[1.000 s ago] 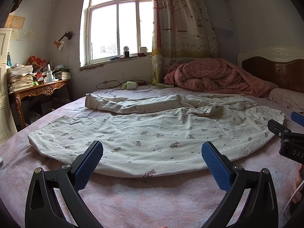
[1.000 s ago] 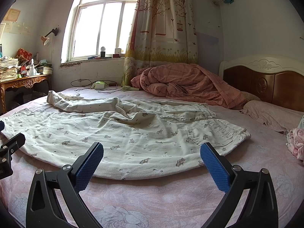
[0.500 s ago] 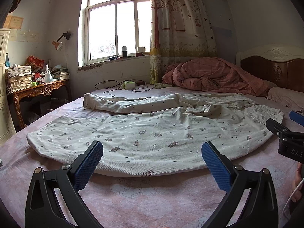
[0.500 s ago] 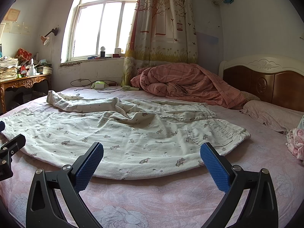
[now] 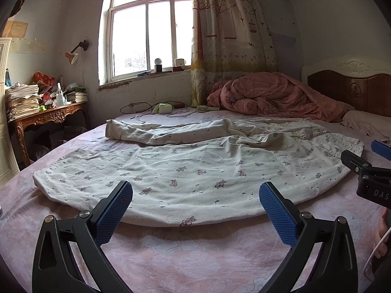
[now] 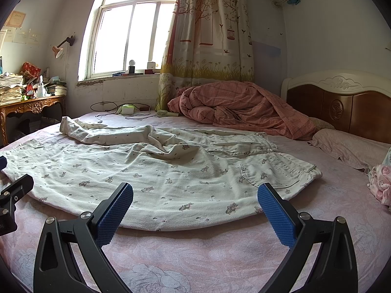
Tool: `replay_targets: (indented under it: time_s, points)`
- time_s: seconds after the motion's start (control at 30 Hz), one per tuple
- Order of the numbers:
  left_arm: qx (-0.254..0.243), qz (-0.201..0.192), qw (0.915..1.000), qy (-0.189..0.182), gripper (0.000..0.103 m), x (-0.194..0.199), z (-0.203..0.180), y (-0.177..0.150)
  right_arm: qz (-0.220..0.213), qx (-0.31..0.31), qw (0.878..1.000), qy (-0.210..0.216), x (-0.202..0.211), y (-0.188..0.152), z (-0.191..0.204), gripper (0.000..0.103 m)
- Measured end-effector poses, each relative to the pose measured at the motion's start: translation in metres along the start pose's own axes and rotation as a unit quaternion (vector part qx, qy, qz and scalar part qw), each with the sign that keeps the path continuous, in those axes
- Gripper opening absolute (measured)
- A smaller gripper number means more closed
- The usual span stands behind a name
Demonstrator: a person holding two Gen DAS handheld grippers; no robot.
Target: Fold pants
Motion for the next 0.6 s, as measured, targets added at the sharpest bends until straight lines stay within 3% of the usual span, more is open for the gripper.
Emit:
replay_targets:
  time_s: [0.4,0.5,0.6]
  points:
    - [0.006,0.007,0.9999,-0.010,0.103,0.002,0.003,-0.001,0.000,-0.002,1.000,-0.021,0.001,0.000,-0.007,0.103]
    - [0.009,0.024,0.9997,-0.005,0.103,0.000,0.005,-0.001,0.001,-0.002,1.000,-0.026,0.001,0.000,-0.007,0.103]
    - [0.038,0.065,0.9968,-0.025,0.103,-0.008,0.009,-0.005,0.017,0.000,0.999,-0.029,-0.001,0.000,-0.009,0.103]
Point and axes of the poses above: each gripper's, at about its wrist camera, not at the fingertips, and x roughly against the way its jaws point, z to its left, y to its top, the point moved 6 cm from there along -x, roughly the way its jaws point, and after that the axes turned 9 degrees about -z, right-handed, at the moved point
